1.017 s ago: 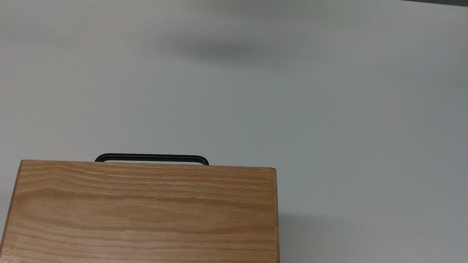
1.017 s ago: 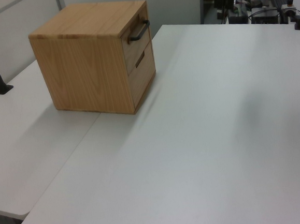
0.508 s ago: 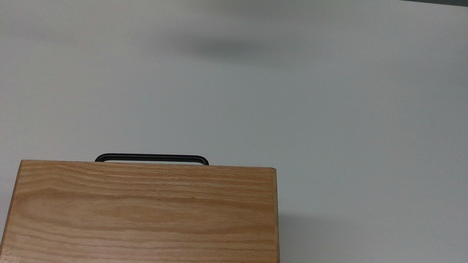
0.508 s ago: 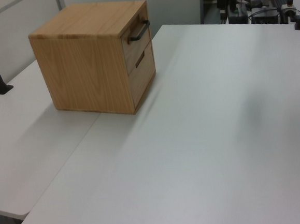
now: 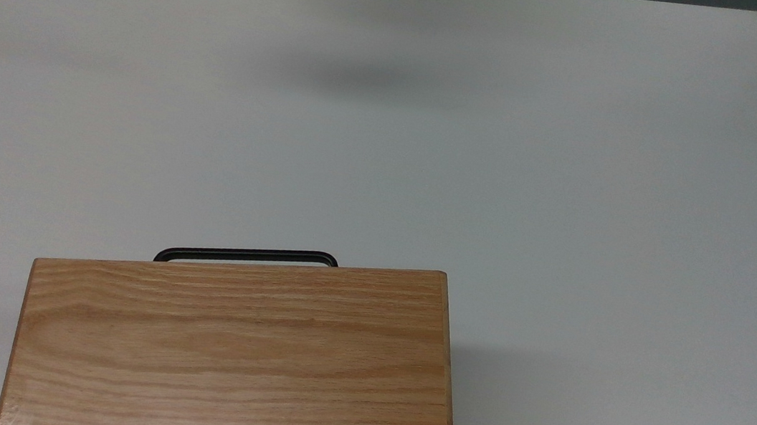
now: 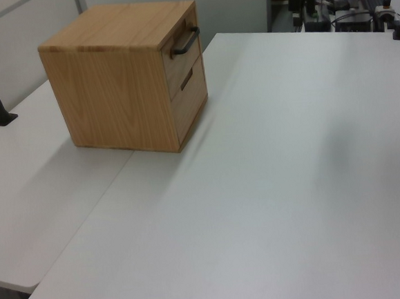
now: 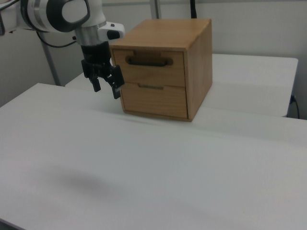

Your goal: Open the drawer by sliding it

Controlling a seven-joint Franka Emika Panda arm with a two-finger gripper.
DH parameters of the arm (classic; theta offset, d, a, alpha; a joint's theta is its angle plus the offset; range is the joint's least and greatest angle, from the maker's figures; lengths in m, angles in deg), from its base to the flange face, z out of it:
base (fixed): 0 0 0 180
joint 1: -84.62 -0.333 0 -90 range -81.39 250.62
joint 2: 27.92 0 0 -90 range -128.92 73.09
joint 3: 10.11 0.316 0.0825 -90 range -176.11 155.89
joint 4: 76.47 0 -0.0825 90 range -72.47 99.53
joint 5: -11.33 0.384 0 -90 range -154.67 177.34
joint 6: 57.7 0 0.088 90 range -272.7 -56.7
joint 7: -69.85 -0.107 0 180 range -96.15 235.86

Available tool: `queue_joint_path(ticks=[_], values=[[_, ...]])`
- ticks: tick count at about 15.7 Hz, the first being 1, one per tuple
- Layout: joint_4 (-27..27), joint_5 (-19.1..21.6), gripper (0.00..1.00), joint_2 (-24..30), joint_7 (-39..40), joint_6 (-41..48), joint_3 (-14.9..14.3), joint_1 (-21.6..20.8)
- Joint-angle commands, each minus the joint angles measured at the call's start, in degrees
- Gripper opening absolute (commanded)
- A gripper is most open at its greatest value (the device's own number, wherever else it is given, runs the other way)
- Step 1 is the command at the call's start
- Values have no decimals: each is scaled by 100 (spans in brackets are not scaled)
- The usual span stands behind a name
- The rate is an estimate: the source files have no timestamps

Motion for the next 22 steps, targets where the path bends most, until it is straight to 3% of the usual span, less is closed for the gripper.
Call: queue_joint_path(ticks=[1, 5, 7, 13, 17, 22], values=[[-103, 16, 100, -171, -616, -311, 57, -14], [-103, 639, 100, -276, -1563, -907, 48, -5], [-94, 701, 100, -398, -2222, -1382, 48, -5], [-164, 1219, 100, -935, -5033, -3307, 40, -5], [-428, 1176, 100, -1435, -6415, -4248, 5, -215], [-998, 1115, 96, -2296, -7199, -5294, -101, -523]])
